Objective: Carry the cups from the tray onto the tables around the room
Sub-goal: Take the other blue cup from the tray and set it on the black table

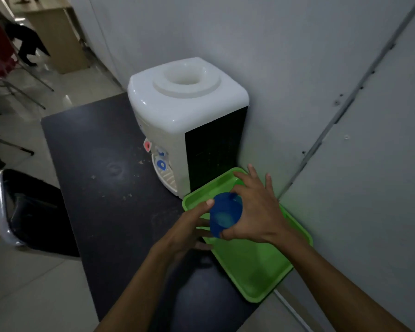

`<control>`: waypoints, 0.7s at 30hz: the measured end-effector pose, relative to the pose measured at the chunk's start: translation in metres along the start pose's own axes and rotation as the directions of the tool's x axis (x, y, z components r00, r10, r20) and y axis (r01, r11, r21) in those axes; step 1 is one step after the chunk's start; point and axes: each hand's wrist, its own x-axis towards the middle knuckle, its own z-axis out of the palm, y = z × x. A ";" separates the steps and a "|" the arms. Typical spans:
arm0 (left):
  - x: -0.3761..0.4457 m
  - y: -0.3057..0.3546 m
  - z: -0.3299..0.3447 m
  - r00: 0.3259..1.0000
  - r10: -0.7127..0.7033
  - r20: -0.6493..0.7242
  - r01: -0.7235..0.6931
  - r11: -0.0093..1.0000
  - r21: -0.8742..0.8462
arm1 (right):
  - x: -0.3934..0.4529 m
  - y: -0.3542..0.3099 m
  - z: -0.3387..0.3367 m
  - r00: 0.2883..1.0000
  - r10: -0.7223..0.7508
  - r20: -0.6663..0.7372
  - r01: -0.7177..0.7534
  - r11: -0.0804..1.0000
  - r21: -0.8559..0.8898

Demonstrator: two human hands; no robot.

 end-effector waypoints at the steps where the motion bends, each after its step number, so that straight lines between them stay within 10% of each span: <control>1: -0.006 0.001 0.001 0.999 0.016 0.029 -0.016 1.000 -0.019 | -0.009 -0.006 -0.006 1.000 0.011 -0.013 -0.011 1.000 -0.002; 21: -0.126 -0.028 0.094 0.906 0.067 0.419 -0.170 0.962 0.214 | -0.231 -0.066 -0.037 0.803 0.434 -0.409 -0.336 0.896 0.291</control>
